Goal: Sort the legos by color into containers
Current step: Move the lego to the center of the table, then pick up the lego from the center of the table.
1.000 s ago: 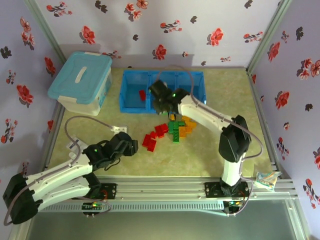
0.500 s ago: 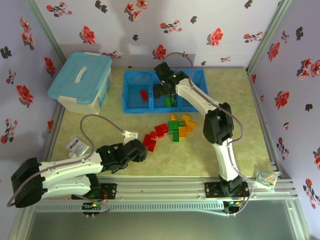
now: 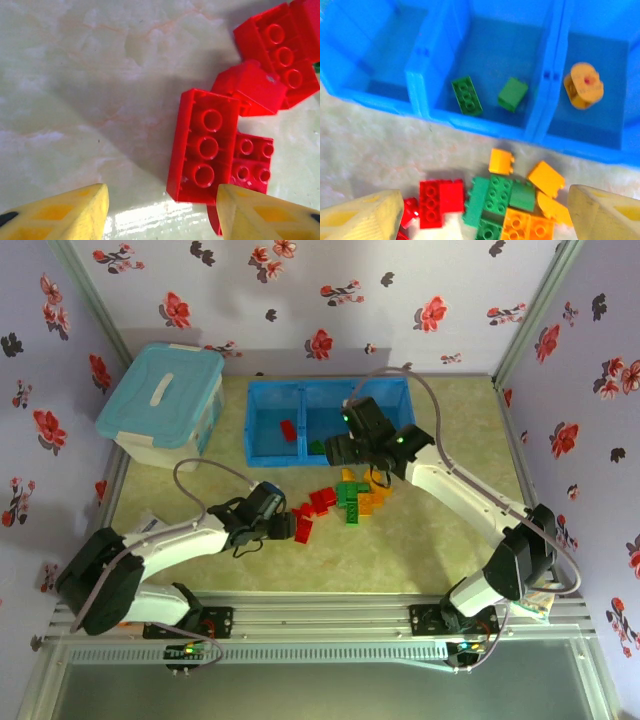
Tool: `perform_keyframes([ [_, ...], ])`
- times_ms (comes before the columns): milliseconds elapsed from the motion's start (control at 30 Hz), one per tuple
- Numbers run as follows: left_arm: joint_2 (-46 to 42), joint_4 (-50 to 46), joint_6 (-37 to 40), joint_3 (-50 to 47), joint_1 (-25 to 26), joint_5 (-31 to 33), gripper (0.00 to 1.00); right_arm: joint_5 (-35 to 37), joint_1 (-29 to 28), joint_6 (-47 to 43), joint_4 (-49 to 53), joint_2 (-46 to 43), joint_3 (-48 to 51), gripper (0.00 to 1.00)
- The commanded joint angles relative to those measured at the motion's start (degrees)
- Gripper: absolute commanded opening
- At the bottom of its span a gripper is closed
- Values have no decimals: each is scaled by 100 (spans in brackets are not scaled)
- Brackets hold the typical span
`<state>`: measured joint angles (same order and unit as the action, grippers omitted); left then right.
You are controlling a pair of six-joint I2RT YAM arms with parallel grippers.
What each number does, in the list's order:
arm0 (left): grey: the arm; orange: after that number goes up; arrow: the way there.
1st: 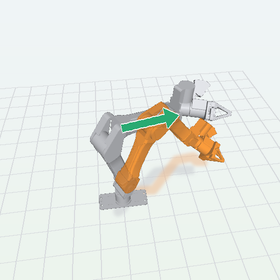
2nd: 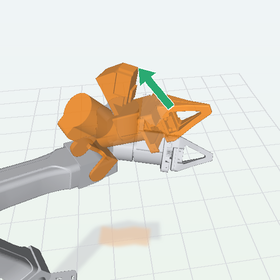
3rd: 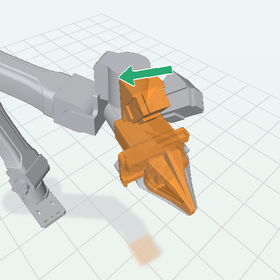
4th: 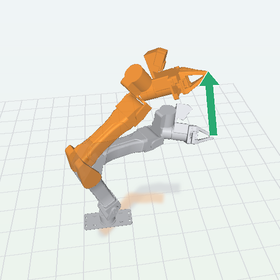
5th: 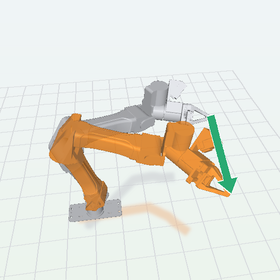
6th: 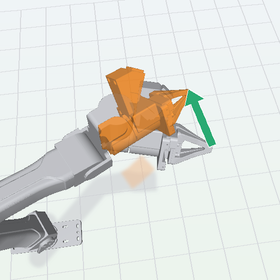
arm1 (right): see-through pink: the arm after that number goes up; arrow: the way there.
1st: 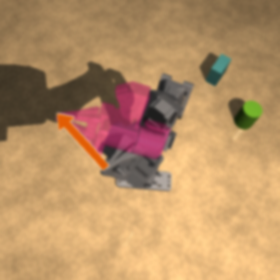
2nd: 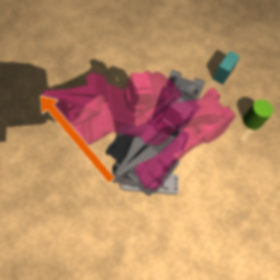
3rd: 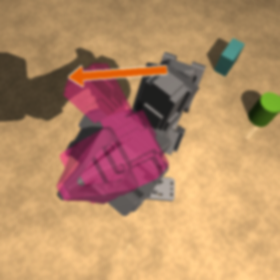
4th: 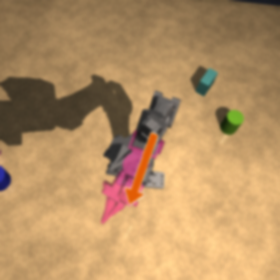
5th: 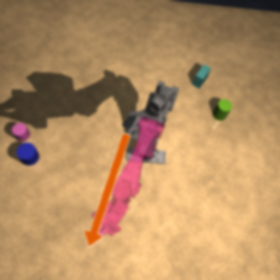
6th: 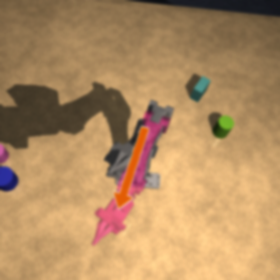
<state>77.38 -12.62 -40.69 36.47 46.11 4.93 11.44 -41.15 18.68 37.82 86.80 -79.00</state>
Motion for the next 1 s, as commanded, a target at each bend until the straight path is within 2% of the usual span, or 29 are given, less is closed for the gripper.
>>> perform_keyframes([
  [0, 334, 183, 315, 245, -138, -403, 56, 48, 19, 295, -400, -208, 580, 85],
  [233, 841, 70, 148, 217, -733, -520, 40, -114, 19, 562, -729, -497, 1305, 83],
  [300, 711, -54, -3, 74, -939, -495, 36, -119, 19, 593, -757, -574, 1403, 82],
  [400, 59, -154, -120, -213, -1043, -338, 36, -156, 23, 628, -832, -647, 1536, 82],
  [500, -483, -631, -43, -105, -877, -24, 46, -247, 2, 698, -927, -657, 1621, 82],
  [600, -632, -883, 62, 53, -788, 16, 70, -283, -32, 775, -1030, -649, 1673, 82],
  [667, -678, -837, 161, 96, -788, 30, 79, -289, -75, 794, -1066, -630, 1669, 82],
  [800, -416, -759, 511, 279, -796, 26, 84, -300, -106, 828, -1042, -636, 1688, 81],
  [967, 345, -792, 853, 807, -786, -240, 77, -250, -108, 890, -1014, -829, 1876, 81],
])
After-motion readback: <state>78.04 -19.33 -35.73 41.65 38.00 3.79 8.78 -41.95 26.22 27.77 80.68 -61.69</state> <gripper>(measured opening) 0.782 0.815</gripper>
